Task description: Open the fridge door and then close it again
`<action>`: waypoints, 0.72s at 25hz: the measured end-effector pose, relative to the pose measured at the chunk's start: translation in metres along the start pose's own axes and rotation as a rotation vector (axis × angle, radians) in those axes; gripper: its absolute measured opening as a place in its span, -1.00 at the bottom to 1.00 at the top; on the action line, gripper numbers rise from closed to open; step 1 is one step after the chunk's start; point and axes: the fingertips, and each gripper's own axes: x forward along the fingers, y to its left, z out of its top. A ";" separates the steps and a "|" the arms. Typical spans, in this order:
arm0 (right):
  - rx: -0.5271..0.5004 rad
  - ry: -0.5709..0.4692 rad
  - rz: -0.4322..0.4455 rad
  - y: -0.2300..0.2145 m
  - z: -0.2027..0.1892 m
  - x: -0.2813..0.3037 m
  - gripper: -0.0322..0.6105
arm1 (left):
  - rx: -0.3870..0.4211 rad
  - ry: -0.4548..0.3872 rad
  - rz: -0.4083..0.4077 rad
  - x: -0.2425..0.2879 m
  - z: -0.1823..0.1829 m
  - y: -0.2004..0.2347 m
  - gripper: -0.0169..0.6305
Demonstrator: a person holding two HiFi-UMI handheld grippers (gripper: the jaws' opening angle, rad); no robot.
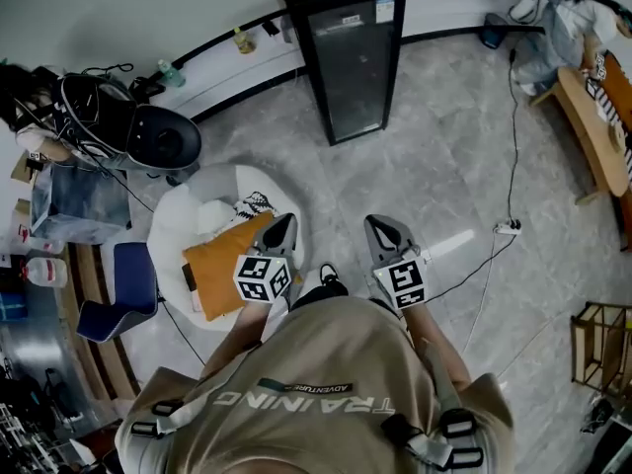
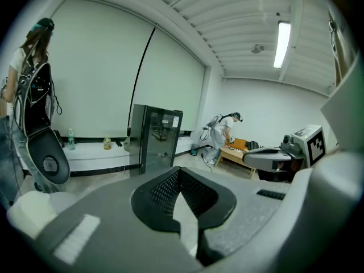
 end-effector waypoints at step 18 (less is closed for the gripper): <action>0.080 0.024 -0.031 0.004 0.052 0.131 -0.91 | -0.040 0.049 -0.111 0.077 0.019 0.109 -0.95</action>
